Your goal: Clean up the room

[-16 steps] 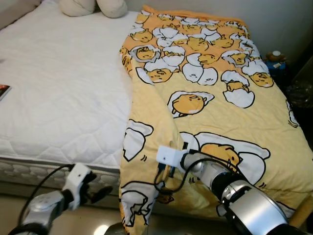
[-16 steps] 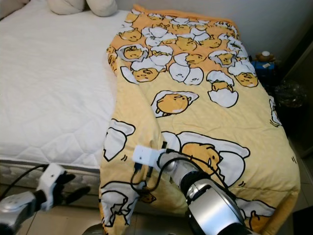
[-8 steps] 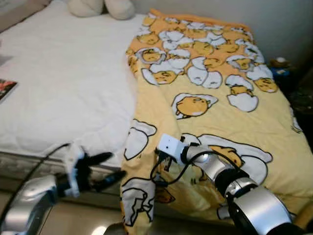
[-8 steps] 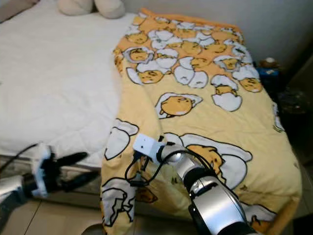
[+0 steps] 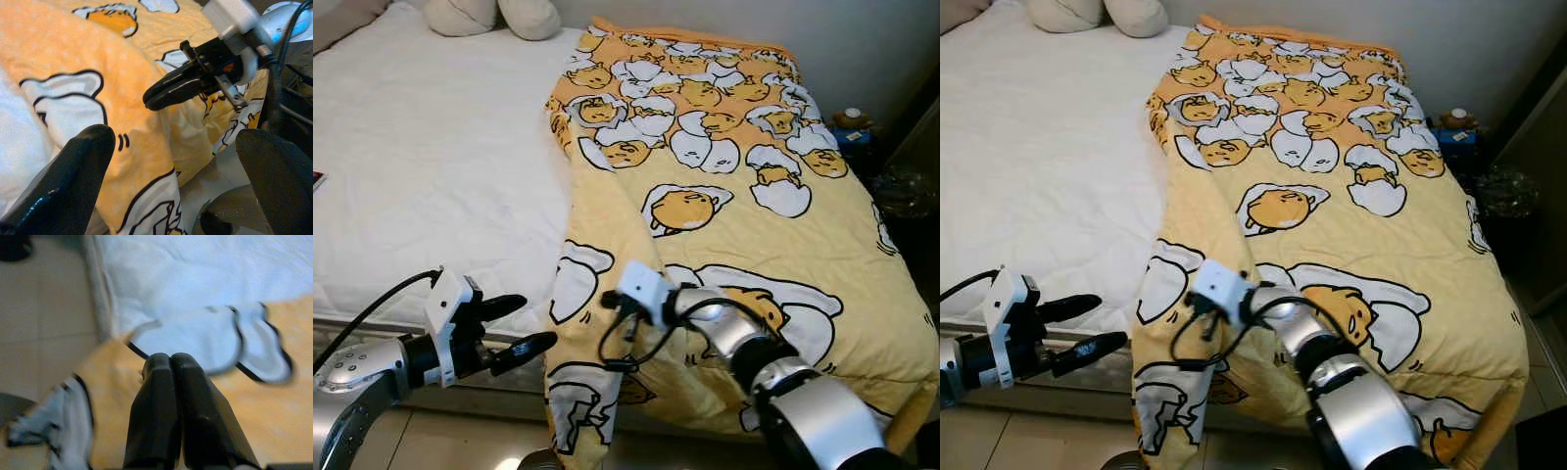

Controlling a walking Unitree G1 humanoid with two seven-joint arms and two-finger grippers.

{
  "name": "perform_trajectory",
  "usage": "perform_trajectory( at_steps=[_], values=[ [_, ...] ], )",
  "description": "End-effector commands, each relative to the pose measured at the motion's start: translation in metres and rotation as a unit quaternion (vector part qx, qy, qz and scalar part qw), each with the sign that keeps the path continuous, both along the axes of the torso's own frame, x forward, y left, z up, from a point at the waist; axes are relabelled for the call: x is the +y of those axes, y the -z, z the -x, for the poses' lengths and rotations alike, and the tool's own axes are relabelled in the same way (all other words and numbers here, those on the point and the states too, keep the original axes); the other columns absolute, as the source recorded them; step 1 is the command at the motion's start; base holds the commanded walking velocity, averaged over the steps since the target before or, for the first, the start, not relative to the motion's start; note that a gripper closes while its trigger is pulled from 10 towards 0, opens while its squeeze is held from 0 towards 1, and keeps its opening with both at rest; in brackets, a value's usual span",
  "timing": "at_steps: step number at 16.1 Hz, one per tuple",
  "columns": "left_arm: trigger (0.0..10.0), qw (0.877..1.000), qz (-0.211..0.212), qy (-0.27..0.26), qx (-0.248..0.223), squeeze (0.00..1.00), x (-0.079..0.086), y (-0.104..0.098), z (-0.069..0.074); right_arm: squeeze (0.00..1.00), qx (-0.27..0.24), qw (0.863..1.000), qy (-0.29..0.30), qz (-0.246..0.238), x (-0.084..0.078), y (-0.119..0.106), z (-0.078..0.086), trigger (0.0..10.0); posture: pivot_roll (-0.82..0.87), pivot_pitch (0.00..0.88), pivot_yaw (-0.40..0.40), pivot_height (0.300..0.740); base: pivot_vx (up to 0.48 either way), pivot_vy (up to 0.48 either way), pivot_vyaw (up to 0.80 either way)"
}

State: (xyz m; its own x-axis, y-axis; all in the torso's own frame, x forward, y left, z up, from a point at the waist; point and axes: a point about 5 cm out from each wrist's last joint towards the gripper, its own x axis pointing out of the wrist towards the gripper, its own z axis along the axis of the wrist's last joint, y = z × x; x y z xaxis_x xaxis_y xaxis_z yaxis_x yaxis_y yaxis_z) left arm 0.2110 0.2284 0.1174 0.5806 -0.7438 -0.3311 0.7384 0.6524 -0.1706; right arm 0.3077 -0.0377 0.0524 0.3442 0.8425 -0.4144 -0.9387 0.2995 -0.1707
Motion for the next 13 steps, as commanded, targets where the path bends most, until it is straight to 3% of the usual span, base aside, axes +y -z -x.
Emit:
perform_trajectory(
  at_steps=[1, 4, 7, 8, 9, 10, 12, 13],
  values=[
    [10.0, 1.000, -0.011, -0.002, 0.002, 0.00, 0.001, -0.002, 0.002, 0.00, -0.002, 1.000, -0.018, -0.018, 0.005, -0.005, 0.001, 0.0, 0.11, 0.000, -0.067, 0.740, 0.000, 0.000, 0.00],
    [10.0, 1.000, -0.019, -0.009, 0.016, 0.00, 0.006, 0.003, 0.004, 0.00, 0.026, 0.994, -0.092, -0.056, 0.029, -0.004, 0.019, 0.0, 0.11, 0.000, -0.061, 0.740, 0.000, 0.000, 0.00],
    [10.0, 0.999, -0.020, -0.010, 0.025, 0.00, 0.005, 0.013, 0.003, 0.00, -0.002, 0.996, -0.082, -0.034, 0.026, -0.005, 0.015, 0.0, 0.11, 0.000, -0.057, 0.740, 0.000, 0.000, 0.00],
    [10.0, 0.999, -0.022, -0.018, 0.022, 0.00, 0.004, 0.019, 0.000, 0.00, -0.016, 0.998, -0.051, -0.020, 0.018, -0.005, 0.008, 10.0, 0.11, 0.000, -0.057, 0.740, 0.000, 0.000, 0.00],
    [10.0, 0.997, -0.034, -0.069, 0.000, 0.00, 0.005, 0.029, -0.011, 0.00, -0.026, 0.999, 0.021, -0.038, 0.001, -0.011, -0.005, 10.0, 0.10, 0.000, -0.057, 0.740, 0.000, 0.000, 0.00],
    [10.0, 0.997, -0.034, -0.069, 0.000, 0.00, 0.005, 0.029, -0.011, 0.00, -0.026, 0.999, 0.021, -0.038, 0.001, -0.011, -0.005, 10.0, 0.10, 0.000, -0.057, 0.740, 0.000, 0.000, 0.00],
    [10.0, 0.983, -0.010, -0.169, -0.074, 0.00, -0.006, 0.026, -0.038, 0.00, -0.029, 0.974, 0.166, -0.154, -0.043, -0.035, -0.029, 10.0, 0.08, 0.000, -0.041, 0.740, 0.000, 0.000, 0.00],
    [10.0, 0.979, -0.004, -0.181, -0.093, 0.00, -0.013, 0.023, -0.044, 0.00, -0.041, 0.963, 0.204, -0.172, -0.058, -0.040, -0.033, 10.0, 0.06, 0.000, -0.036, 0.740, 0.000, 0.000, 0.00]
  ],
)
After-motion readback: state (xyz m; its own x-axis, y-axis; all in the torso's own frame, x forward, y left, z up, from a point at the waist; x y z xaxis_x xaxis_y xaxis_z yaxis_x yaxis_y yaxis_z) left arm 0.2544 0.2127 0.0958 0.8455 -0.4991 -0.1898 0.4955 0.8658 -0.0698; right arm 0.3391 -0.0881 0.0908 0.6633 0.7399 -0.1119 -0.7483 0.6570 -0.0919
